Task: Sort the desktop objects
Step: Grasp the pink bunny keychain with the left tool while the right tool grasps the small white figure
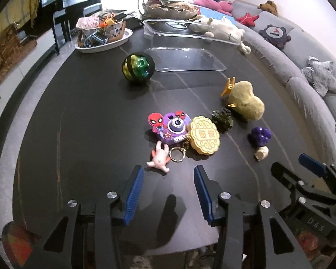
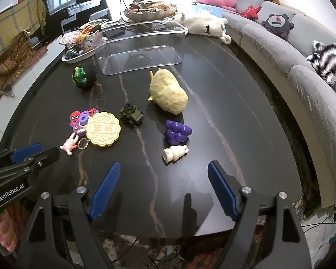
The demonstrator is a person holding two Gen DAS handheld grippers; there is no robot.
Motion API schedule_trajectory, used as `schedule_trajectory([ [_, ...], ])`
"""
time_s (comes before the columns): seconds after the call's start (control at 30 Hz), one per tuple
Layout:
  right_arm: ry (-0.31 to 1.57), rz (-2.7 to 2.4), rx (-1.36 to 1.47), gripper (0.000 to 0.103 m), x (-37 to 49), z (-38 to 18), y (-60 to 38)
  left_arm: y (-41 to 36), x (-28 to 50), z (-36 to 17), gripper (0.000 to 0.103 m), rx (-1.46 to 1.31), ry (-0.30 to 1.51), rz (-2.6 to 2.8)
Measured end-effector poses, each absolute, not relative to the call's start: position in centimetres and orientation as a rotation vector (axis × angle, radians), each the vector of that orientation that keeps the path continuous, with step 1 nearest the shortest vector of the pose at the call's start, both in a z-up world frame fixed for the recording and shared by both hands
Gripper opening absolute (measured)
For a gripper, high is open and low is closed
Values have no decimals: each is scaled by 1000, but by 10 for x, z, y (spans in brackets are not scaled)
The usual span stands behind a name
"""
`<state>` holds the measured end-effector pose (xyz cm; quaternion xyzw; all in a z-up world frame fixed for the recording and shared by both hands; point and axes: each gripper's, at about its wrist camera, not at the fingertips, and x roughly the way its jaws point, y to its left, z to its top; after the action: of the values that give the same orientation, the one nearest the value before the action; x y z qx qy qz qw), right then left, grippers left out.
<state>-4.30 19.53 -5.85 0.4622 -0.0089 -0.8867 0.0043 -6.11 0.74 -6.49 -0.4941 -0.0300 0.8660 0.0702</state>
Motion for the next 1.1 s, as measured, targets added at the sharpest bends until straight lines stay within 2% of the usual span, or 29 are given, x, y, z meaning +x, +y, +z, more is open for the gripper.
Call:
schedule_trajectory([
  [0.2, -35, -2780, 1482, 74, -56, -68, 201, 11, -69, -77, 39, -1498, -65, 2599],
  [0.8, -48, -2725, 1568, 59, -73, -99, 207, 6, -82, -92, 39, -1518, -121, 2574],
  [1.03, -52, -2713, 1581, 55, -76, -107, 207, 11, -90, -101, 39, -1544, -48, 2612],
  [1.1, -49, -2714, 1583, 53, -77, -109, 207, 11, -93, -105, 35, -1556, -36, 2621],
])
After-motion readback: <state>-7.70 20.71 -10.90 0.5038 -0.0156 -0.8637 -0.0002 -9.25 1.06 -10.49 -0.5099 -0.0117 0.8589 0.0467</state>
